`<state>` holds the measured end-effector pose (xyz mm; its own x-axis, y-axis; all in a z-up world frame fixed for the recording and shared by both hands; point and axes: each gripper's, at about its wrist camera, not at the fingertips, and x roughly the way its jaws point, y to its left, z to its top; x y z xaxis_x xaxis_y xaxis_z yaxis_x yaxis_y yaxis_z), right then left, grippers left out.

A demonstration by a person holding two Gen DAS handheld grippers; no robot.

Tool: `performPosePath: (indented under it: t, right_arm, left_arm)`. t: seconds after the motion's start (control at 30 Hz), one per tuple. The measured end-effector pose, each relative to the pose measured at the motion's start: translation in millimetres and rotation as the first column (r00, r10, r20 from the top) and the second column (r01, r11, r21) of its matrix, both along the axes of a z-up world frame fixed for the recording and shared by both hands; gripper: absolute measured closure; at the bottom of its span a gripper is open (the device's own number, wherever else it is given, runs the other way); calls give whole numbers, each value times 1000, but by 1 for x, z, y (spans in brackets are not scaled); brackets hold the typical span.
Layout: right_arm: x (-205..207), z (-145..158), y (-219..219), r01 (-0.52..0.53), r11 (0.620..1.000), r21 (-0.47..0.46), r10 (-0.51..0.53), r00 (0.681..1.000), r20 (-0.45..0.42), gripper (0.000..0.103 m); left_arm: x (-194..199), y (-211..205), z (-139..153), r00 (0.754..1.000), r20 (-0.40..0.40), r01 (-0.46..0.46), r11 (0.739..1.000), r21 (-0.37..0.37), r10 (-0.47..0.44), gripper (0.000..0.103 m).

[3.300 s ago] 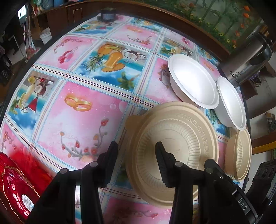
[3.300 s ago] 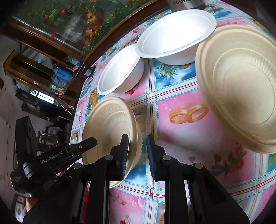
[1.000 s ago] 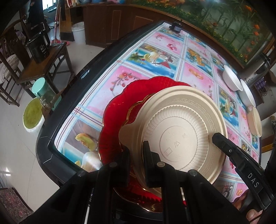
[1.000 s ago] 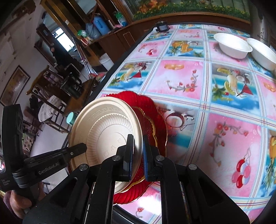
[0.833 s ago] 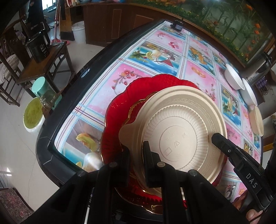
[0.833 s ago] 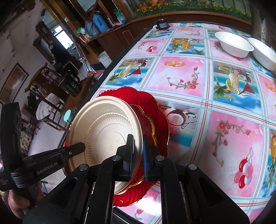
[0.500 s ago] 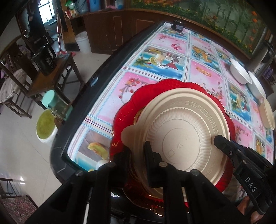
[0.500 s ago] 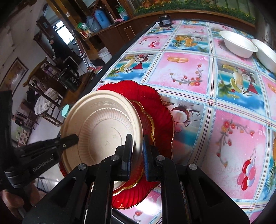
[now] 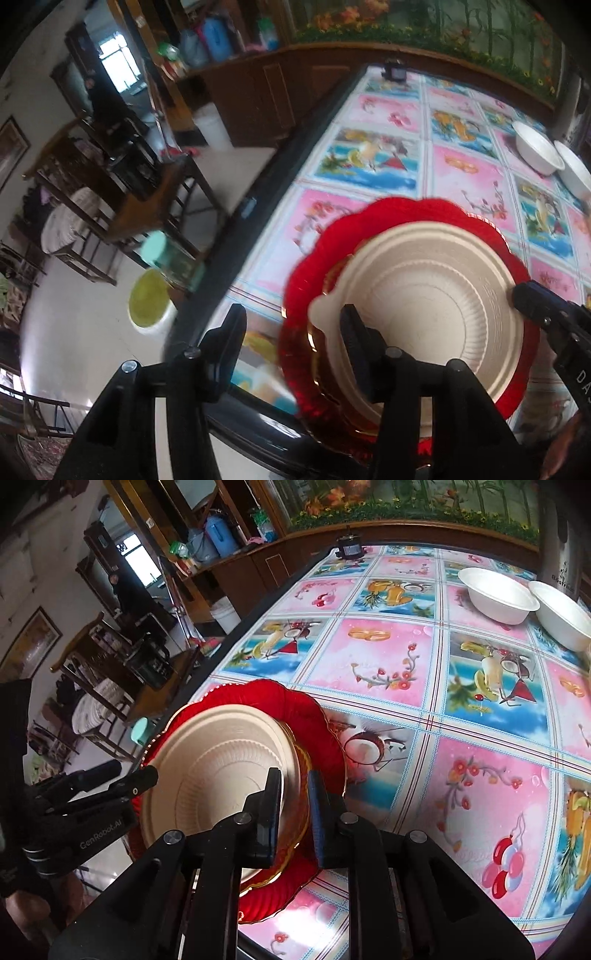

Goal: Organize plates and bowls
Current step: 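Lower the beige bowl onto the red plates and open the left gripper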

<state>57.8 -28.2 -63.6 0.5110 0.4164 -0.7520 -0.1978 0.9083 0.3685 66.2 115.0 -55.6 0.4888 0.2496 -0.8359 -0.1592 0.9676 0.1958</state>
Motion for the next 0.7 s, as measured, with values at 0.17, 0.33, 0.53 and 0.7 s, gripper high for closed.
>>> performPosePath:
  t: [0.17,0.33,0.53,0.7]
  right_arm:
    - [-3,8,-14,15,997,70,-17,999,35,88]
    - [-2,15,-47,93,989,114,-102,992,77,88]
    - [4,7,-100,215,968,132,-224,973,57,88]
    - [8,-2,-151,317,936,152,-325,945,30,88]
  left_arm:
    - [-8,17,18,995,70,-76,997,28,74,50]
    - [-22,13,38,982,170,-81,996,-40,87,49]
    - [-38,-40,57,954,299,58,990,-127,-17,34]
    - [-48,-88,59,930,337,214,959,-184,-143,34]
